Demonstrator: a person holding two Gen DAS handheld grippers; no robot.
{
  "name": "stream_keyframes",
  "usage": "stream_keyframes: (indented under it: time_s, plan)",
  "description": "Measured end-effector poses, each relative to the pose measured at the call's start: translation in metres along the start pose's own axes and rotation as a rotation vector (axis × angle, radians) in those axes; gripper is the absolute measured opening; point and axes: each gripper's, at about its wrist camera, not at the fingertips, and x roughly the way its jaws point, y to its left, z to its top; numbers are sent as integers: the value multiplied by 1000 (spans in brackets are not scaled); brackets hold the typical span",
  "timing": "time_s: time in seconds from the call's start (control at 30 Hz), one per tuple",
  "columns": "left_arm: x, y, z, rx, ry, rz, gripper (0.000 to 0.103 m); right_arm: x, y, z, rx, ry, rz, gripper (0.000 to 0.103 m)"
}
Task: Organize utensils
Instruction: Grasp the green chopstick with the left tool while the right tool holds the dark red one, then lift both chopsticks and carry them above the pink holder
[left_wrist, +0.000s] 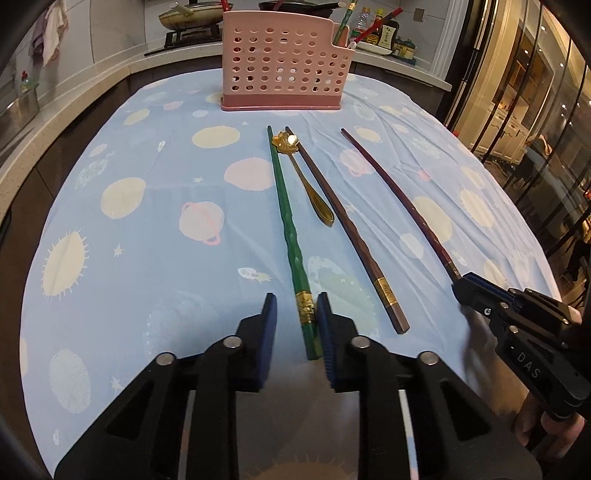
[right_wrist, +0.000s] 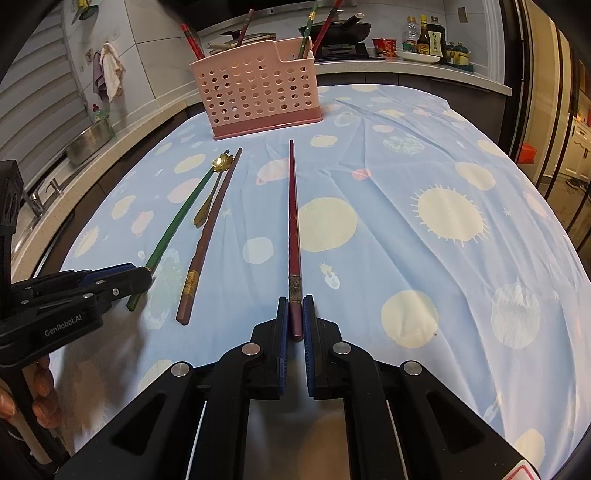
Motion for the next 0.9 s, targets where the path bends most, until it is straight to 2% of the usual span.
stream_keyframes:
  time_s: [0.17,0.33,0.6,0.9]
  plan:
    - [-7,6,-2,-2,-9,-8,9,-8,1,-2,5,-5,8,7]
    - [-30,12,0,-17,-53,-13,7,-30,0,1,13,-42,17,7]
    - [-86,27,17,-42,-190,-2,7,-82,-6,27,35,-164,29,7]
    - [-139,42,51,-52,-353,19,7,-130,-10,67,41,-307,62,7]
